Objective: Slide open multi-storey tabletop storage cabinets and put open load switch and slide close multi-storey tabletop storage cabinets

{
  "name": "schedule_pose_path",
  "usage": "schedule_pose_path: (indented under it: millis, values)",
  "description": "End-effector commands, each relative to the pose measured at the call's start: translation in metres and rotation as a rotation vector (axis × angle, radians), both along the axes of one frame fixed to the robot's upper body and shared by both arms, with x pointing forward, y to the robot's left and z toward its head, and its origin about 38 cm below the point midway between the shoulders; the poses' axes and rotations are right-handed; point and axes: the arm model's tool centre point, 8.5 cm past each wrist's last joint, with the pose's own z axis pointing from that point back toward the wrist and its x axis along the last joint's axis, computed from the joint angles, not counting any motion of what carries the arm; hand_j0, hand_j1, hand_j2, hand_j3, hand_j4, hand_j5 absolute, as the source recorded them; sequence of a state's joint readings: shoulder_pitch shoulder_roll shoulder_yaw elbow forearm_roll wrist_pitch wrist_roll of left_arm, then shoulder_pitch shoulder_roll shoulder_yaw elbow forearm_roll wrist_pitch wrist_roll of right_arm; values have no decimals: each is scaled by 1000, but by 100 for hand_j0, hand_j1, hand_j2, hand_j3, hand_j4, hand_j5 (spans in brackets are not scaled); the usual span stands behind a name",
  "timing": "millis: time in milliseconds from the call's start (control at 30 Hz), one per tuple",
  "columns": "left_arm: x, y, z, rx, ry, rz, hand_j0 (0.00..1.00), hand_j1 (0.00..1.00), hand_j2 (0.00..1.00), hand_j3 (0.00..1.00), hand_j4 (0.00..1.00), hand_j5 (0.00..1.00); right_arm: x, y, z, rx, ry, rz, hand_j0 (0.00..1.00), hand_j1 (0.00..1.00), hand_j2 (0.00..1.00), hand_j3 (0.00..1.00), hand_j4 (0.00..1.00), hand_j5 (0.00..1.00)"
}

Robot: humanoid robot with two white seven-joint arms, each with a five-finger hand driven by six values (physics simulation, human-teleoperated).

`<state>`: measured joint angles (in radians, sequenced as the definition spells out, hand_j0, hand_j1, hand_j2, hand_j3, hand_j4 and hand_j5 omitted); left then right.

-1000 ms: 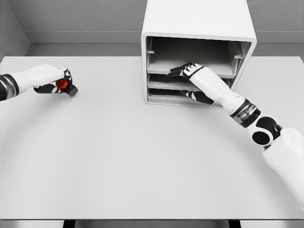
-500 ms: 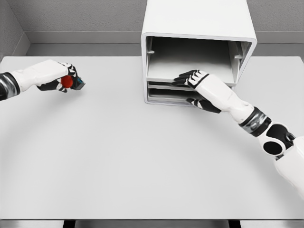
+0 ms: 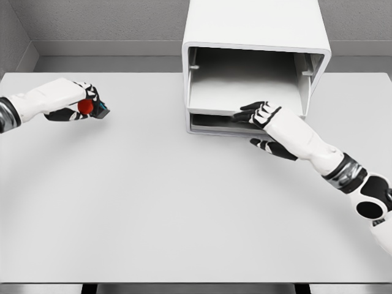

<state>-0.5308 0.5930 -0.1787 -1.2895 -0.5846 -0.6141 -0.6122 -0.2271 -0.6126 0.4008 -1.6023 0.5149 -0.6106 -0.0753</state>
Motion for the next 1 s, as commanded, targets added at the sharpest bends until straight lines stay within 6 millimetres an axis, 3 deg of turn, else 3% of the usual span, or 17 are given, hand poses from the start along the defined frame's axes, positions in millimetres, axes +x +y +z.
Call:
schedule_pose_path:
  millis: [0,333,467,567,667,767,967]
  values:
    - [-2,-2,12,-23,-32,-7,37,37,37,37,37,37,-2,-2,12,8,-31,3,77,77,77,77,77,77]
    - [-18,-12,25,-48,-90,-48,37,37,37,37,37,37,-22,-8,15,-2,-37,15,77,77,77,77,77,77]
    - [-20,-14,30,-59,-103,-60,37,37,37,37,37,37,-14,-18,30,19,-72,-20,77,77,77,77,77,77]
    - [-23,-13,30,-62,-109,-57,37,37,37,37,37,37,-9,-22,22,16,-51,-41,77,77,77,77,77,77]
    - [-26,-16,30,-67,-113,-69,37,37,37,37,37,37,9,-21,18,29,-45,-68,77,77,77,77,77,77]
    - [-30,-18,34,-78,-126,-76,37,37,37,37,37,37,20,-8,10,35,-21,-54,77,77,77,77,77,77]
    - [-34,-25,37,-100,-138,-98,37,37,37,37,37,37,19,1,1,21,-9,-39,77,77,77,77,77,77]
